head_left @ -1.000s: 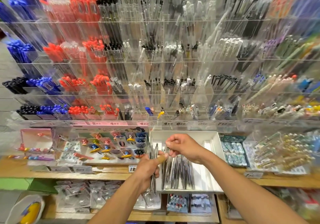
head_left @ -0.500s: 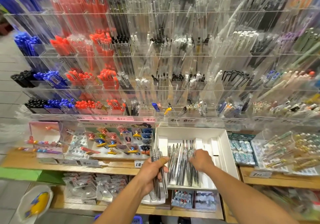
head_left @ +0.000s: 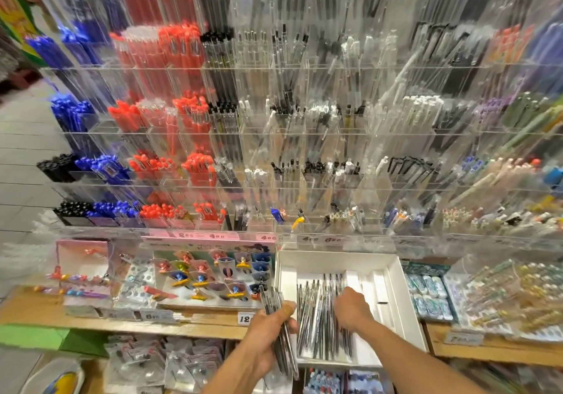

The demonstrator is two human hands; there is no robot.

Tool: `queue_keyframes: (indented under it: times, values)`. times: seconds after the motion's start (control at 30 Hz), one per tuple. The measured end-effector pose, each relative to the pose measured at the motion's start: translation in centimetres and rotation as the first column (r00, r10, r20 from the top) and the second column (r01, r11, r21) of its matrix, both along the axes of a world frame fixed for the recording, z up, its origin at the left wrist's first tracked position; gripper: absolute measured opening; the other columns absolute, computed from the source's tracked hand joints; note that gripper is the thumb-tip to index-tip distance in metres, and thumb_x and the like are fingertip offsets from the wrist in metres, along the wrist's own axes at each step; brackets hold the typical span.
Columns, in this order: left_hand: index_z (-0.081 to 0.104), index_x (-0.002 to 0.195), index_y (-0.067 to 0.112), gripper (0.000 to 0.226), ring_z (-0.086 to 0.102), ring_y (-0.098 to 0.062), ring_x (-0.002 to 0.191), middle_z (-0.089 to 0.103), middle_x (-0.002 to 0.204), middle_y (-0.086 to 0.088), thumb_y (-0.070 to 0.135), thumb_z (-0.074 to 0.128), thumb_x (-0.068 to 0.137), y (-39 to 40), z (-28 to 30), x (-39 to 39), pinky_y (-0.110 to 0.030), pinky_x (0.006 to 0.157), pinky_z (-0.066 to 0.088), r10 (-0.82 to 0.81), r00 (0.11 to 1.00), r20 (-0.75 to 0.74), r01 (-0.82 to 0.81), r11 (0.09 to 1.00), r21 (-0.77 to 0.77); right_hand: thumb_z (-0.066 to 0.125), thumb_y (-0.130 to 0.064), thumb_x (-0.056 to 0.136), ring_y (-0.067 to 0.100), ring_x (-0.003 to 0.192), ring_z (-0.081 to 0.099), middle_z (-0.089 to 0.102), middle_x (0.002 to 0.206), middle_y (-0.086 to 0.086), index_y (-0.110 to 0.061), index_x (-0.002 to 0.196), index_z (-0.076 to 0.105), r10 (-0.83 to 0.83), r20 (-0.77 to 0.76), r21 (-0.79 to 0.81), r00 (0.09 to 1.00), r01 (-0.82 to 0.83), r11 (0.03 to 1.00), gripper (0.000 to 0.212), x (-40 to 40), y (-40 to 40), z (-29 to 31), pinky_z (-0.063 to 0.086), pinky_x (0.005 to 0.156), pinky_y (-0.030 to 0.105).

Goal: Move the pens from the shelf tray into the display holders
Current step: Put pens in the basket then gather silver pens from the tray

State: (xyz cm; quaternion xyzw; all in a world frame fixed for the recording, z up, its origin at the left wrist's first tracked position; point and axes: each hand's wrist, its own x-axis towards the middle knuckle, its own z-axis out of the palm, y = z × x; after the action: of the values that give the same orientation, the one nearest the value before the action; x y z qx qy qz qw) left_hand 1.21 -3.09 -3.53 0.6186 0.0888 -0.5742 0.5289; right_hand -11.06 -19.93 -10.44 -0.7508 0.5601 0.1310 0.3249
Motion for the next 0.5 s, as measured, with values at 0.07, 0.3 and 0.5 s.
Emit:
queue_keyframes:
  times: [0.07,0.3,0.5]
  values:
    - [0.065,0.105,-0.003,0.044,0.063,-0.026,0.078,0.068,0.068,-0.01,0.025,0.08,0.074,-0.4,0.2,0.0,-0.04,0.075,0.057,-0.027,1.0,-0.016,0.026,0.999,-0.027,0.042,-0.018,0.098,0.013,0.06,0.045,0.048,0.07,-0.001,-0.013,0.082,0.044,-0.028,0.131,-0.021,0.991,0.031,0.999,0.017,-0.3,-0.6,1.1,0.035,0.052,0.028]
    - [0.066,0.11,-0.004,0.05,0.064,-0.025,0.059,0.063,0.064,-0.01,0.019,0.08,0.068,-2.0,0.9,0.1,-0.035,0.055,0.056,-0.016,0.994,-0.111,0.006,0.996,-0.086,0.061,-0.019,0.094,0.015,0.05,0.058,0.066,0.081,0.007,-0.01,0.099,0.054,-0.299,0.522,0.466,0.799,0.026,0.884,0.011,0.0,-0.1,7.0,0.044,0.047,0.026]
    - [0.055,0.119,0.004,0.069,0.055,-0.012,0.057,0.077,0.09,-0.007,0.027,0.09,0.064,-2.4,0.9,-0.6,-0.029,0.054,0.05,-0.163,0.986,-0.033,0.158,0.982,-0.107,0.065,-0.01,0.092,0.014,0.056,0.059,0.065,0.068,0.004,-0.006,0.102,0.057,-0.453,0.559,0.705,0.695,-0.11,0.701,0.014,1.4,1.1,8.5,0.049,0.053,0.024]
